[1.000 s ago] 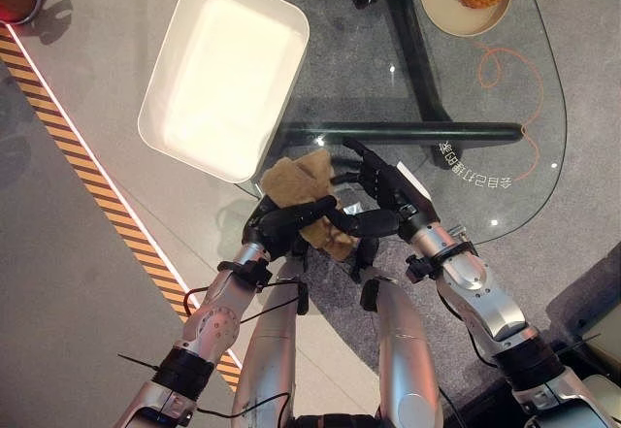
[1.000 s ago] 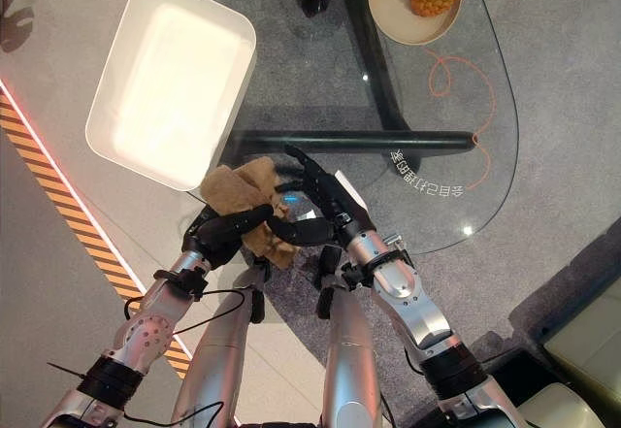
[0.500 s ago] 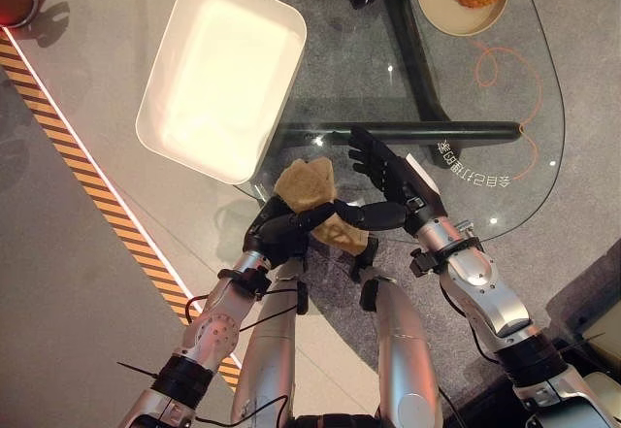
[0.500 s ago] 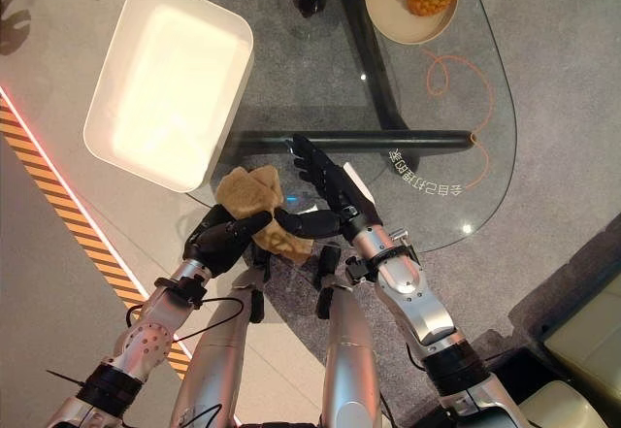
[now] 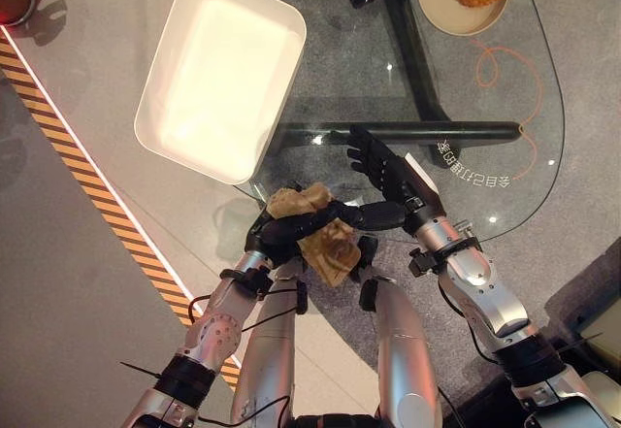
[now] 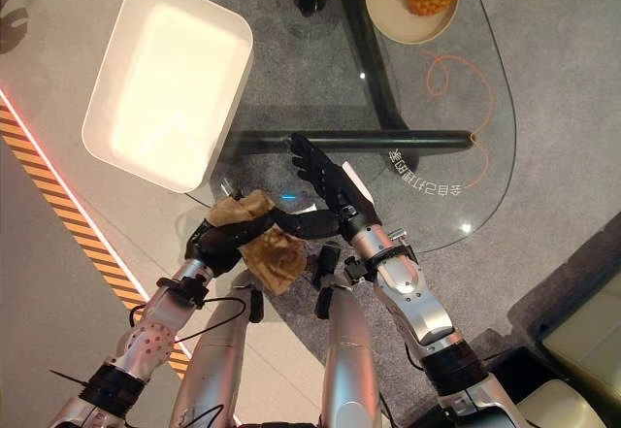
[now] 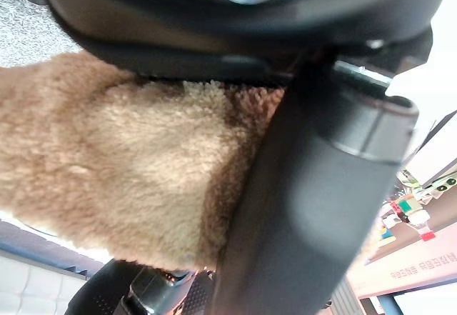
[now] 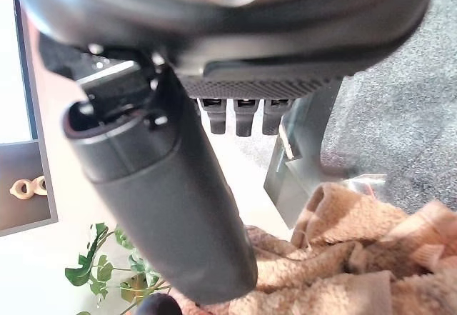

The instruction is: Wipe the table with a cloth and put it in the basket.

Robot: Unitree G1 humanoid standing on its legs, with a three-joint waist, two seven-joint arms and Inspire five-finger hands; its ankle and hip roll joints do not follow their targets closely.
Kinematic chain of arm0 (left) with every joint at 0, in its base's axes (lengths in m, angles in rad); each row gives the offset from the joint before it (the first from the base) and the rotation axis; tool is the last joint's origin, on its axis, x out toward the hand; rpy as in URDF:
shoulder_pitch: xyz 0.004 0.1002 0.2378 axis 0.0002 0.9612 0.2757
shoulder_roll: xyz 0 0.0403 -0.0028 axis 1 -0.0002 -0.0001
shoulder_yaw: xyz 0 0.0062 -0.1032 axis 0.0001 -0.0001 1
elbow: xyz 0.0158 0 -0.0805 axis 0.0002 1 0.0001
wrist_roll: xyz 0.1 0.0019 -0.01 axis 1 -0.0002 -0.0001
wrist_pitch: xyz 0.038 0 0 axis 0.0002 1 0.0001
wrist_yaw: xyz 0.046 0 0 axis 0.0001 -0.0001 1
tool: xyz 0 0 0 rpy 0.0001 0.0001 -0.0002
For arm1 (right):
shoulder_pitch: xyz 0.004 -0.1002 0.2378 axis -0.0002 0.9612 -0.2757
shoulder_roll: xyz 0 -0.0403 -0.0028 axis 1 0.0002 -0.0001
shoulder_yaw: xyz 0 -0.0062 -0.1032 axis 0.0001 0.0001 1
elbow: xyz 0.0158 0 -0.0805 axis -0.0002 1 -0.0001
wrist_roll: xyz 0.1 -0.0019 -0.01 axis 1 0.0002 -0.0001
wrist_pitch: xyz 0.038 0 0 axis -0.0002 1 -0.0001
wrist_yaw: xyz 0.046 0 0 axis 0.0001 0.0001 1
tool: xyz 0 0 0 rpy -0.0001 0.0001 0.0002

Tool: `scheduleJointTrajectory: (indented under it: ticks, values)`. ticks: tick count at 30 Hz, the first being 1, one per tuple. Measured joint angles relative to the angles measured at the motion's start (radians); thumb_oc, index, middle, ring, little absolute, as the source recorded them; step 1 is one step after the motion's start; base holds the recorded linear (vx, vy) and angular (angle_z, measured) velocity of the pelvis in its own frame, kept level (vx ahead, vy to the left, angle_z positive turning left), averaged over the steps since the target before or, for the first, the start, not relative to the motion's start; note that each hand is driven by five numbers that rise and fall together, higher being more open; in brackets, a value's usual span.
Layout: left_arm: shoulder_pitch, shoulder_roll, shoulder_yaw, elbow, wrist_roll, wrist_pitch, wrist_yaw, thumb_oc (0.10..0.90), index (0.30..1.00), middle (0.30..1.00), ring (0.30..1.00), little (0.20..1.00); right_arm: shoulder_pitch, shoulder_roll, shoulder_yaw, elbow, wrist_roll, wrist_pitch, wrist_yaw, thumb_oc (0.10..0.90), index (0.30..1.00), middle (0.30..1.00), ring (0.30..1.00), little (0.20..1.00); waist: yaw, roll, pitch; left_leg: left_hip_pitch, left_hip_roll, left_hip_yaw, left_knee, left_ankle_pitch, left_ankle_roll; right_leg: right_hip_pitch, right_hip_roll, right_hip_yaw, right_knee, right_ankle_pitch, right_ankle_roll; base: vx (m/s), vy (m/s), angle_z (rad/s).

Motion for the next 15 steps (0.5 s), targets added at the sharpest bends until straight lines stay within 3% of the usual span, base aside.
scheduleJointTrajectory:
  ticks: [12,15]
  values:
    - [0.007,0.001,0.026,0.000,-0.013,-0.004,-0.020,0.100,0.300,0.300,0.300,0.200,0.009,0.002,-0.009,0.000,0.018,-0.023,-0.011,0.800,0.900,0.900,0.900,0.900,0.000,-0.017,-0.001,0.014,0.003,0.000,0.015,-0.002,0.003,0.020,0.001,0.000,0.005,0.006,-0.001,0.00,0.000,0.00]
    - [0.020,0.001,0.031,0.000,-0.011,-0.037,-0.022,0.100,0.300,0.300,0.300,0.200,0.024,0.004,-0.026,0.001,0.027,-0.044,-0.029,0.800,0.900,0.900,0.900,0.900,0.000,-0.018,-0.001,0.020,0.004,0.001,0.012,-0.005,0.005,0.027,0.002,0.000,0.002,0.007,0.000,0.00,0.000,0.00]
